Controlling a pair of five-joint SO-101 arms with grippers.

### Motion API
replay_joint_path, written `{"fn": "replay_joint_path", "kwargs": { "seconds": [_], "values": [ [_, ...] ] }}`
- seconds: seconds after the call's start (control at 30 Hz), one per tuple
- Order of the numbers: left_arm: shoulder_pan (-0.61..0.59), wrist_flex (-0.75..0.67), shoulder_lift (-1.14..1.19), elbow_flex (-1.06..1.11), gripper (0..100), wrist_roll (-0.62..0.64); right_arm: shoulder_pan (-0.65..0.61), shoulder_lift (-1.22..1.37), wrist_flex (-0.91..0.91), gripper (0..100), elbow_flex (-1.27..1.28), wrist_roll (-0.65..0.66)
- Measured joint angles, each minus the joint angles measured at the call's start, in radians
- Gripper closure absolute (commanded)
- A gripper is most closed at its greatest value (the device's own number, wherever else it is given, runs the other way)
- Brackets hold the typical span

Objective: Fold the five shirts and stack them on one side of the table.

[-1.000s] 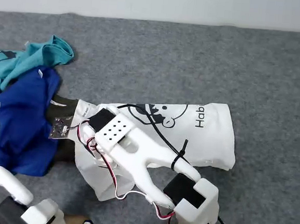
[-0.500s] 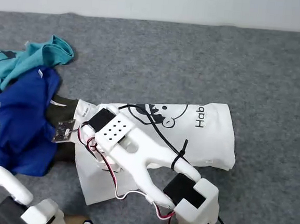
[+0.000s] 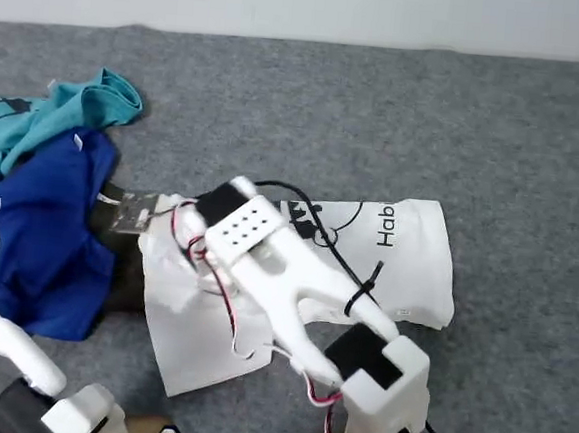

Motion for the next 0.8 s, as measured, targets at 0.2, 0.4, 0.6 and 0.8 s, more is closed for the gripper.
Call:
{"fn": "replay_joint_path", "kwargs": {
  "seconds": [0.2, 0.4, 0.6, 0.8],
  "values": [
    [0.000, 0.000, 0.000, 0.000, 99, 0.000, 0.040, 0.064, -0.008, 84.6, 0.000, 0.000],
    [0.000, 0.000, 0.000, 0.000, 99, 0.000, 0.106, 0.064, -0.063, 80.5, 0.000, 0.000],
    [0.000, 0.000, 0.000, 0.000, 99, 0.000, 0.173, 0.074, -0.143, 80.9, 0.000, 0.002],
    [0.000, 0.000, 0.000, 0.000, 99, 0.000, 0.160, 0.074, -0.031, 90.5, -0.121, 0.002]
  ]
}}
